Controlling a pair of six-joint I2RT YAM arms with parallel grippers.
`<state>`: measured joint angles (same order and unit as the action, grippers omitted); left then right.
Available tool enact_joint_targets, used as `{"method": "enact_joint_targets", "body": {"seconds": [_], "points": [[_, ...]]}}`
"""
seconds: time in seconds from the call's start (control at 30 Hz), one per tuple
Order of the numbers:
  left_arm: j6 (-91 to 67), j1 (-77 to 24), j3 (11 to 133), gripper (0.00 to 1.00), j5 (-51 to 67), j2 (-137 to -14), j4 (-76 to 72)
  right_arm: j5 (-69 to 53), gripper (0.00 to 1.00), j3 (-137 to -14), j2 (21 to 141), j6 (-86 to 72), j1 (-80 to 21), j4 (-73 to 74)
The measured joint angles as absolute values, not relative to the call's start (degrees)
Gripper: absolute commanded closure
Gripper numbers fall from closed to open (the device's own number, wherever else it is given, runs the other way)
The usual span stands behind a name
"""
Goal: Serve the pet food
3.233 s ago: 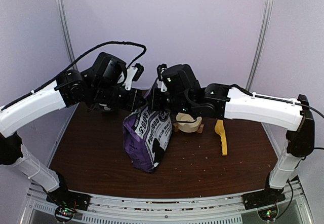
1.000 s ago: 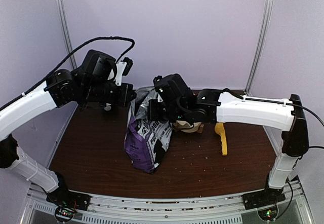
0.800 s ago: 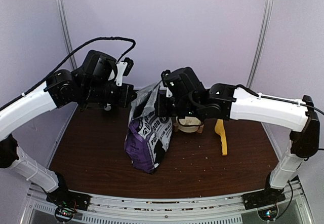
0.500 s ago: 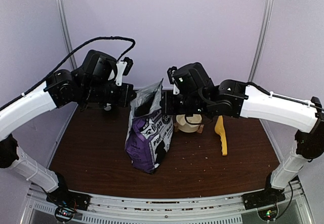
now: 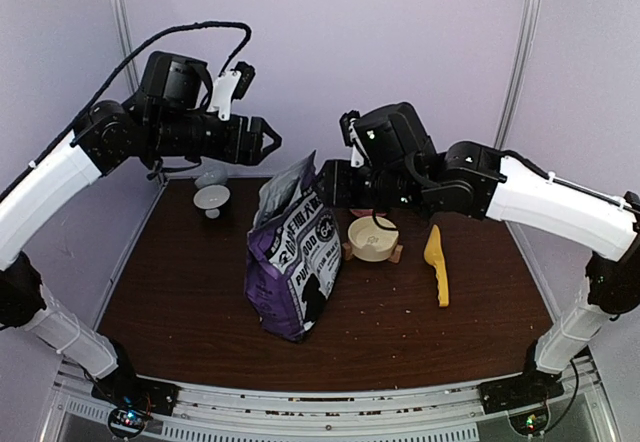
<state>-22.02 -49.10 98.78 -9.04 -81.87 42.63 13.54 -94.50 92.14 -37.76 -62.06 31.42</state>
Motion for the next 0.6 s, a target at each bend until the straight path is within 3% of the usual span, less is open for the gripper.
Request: {"method": "enact_joint_targets", "body": {"seconds": [0.4,0.6], "points": [[-18.3,-44.0,100.0,0.22,0.5,-85.3,44.9,10.0,0.41,-97.3,92.2,-37.6,-58.2,30.6],[-18.6,-44.1,95.7,0.33,1.5,-85.4,47.6,6.5,0.42,-98.6,95.1,-37.6,-59.0,31.1]]}}
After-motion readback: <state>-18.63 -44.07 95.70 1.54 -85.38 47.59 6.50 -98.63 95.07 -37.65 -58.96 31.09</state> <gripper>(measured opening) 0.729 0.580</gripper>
